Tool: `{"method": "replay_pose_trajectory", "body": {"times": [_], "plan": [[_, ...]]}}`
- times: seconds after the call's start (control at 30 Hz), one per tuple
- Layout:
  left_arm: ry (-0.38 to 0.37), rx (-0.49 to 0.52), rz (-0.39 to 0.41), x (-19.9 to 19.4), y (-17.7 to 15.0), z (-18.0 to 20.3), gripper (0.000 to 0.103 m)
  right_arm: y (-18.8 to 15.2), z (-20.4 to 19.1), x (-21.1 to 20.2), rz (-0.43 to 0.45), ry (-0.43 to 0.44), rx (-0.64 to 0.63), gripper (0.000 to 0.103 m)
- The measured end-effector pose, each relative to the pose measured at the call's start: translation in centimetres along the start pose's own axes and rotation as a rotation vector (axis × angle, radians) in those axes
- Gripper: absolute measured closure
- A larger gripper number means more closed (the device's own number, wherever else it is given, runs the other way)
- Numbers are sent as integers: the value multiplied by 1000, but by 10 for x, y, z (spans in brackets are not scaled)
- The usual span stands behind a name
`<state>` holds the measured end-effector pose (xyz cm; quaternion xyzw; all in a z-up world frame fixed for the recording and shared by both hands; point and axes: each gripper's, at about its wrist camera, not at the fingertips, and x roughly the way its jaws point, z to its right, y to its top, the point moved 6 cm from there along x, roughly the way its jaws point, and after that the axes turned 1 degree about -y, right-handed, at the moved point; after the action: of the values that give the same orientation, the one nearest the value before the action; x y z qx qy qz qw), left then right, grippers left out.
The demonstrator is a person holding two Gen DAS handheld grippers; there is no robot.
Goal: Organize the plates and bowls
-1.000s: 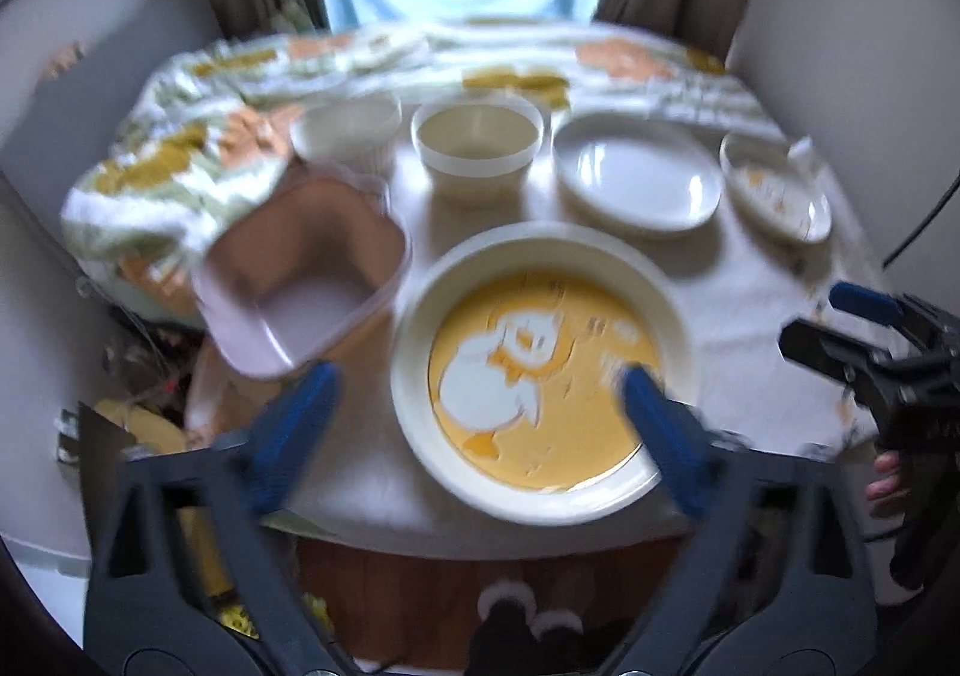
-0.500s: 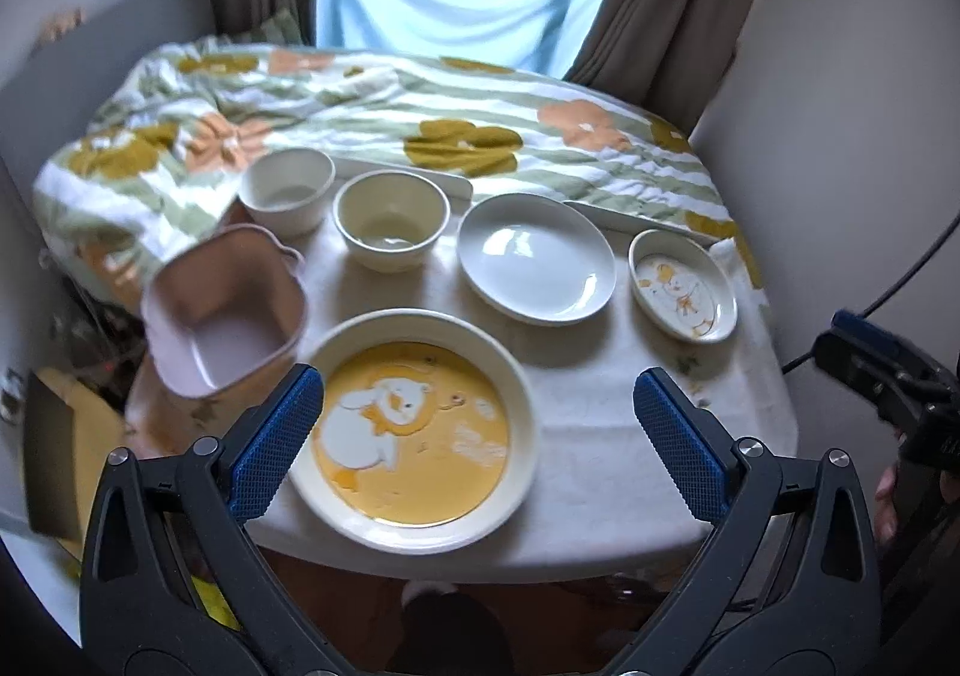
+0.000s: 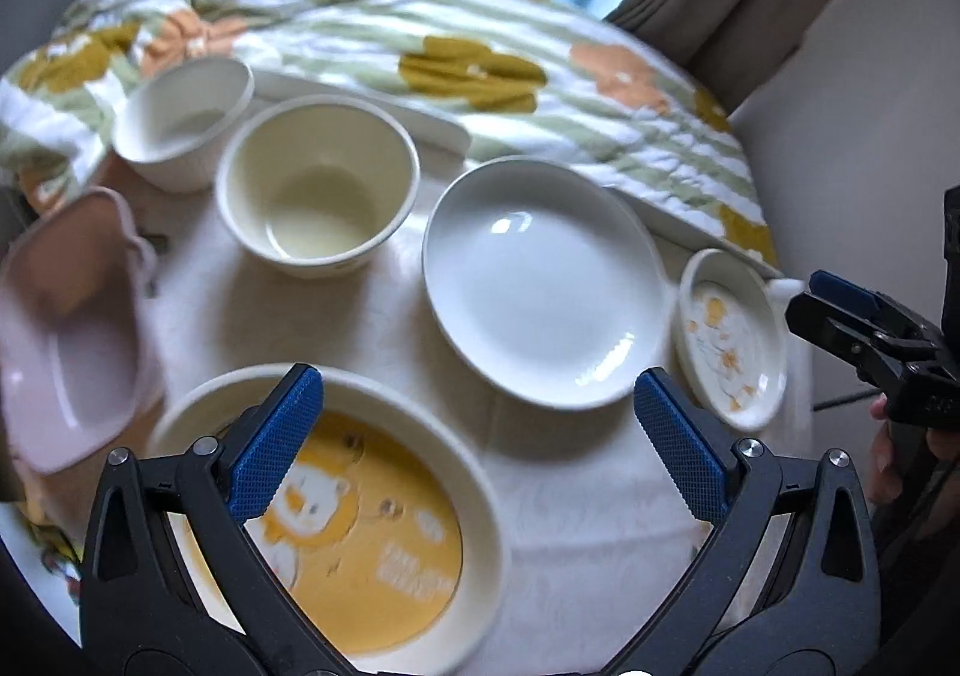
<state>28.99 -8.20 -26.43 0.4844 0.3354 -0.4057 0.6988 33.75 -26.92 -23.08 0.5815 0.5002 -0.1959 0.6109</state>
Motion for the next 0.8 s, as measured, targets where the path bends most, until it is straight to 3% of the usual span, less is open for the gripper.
{"method": "replay_pose_trajectory", "body": {"times": [0.13,0.2,0.33,0.57,0.67,0.8], "plan": [[33,-20,-64,47,5,-7,4,10,14,57,-97,21,-29,5],[53,-14,-80,61,7,-8,10,11,17,77,-130,32,-51,19],[64,-6,-115,87,10,-11,28,13,18,107,-178,46,-107,34],[85,42,-113,103,14,-7,55,12,19,126,-215,61,-164,53],[100,61,-100,104,17,-6,68,12,20,131,-226,71,-170,68],[101,71,-81,103,19,-6,71,10,18,137,-239,83,-192,83]]}}
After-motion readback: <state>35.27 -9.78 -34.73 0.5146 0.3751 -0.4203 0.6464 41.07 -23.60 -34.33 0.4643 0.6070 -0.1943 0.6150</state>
